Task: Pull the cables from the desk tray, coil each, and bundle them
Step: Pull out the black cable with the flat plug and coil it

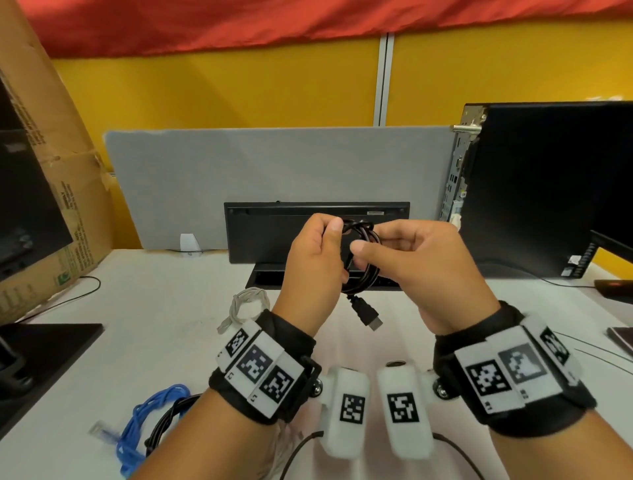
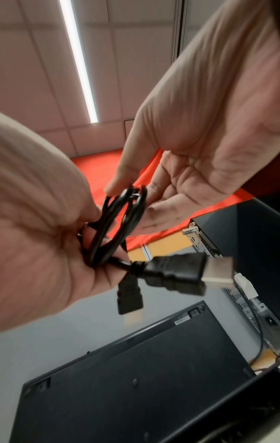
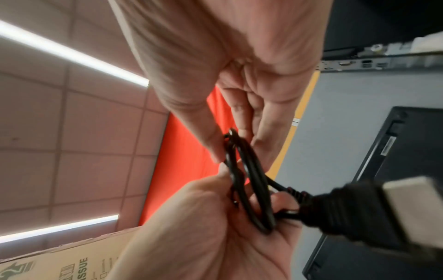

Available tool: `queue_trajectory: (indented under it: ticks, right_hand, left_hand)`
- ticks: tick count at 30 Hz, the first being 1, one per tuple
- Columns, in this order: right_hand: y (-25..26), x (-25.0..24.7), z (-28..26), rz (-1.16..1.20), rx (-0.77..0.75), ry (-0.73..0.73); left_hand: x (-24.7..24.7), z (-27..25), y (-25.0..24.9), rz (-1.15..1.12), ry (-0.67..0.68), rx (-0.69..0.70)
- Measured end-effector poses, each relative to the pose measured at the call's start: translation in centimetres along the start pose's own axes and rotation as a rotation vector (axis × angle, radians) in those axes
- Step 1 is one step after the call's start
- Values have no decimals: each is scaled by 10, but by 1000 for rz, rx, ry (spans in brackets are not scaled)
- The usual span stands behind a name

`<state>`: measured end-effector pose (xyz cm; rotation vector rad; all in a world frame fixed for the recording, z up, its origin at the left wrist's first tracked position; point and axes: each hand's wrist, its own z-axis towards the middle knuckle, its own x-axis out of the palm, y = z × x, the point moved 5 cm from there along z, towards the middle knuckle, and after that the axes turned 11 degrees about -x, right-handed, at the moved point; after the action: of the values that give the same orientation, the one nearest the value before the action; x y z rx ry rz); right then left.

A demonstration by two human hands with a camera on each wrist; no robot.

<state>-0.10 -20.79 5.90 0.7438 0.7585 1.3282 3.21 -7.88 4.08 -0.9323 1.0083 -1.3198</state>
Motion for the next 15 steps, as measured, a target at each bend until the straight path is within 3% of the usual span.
queue_trajectory:
  ticks: [3,8,15]
  right_hand:
    - [-3,-1,-2,-26,18,-54]
    - [0,0,-1,220,100,-91]
    - [1,0,0,458,221,-34]
  left_hand:
    - [3,0,4,-27,46,-26]
    - [0,1,-1,-98,139,-14]
    - [-6,3,-1,-225,266,-94]
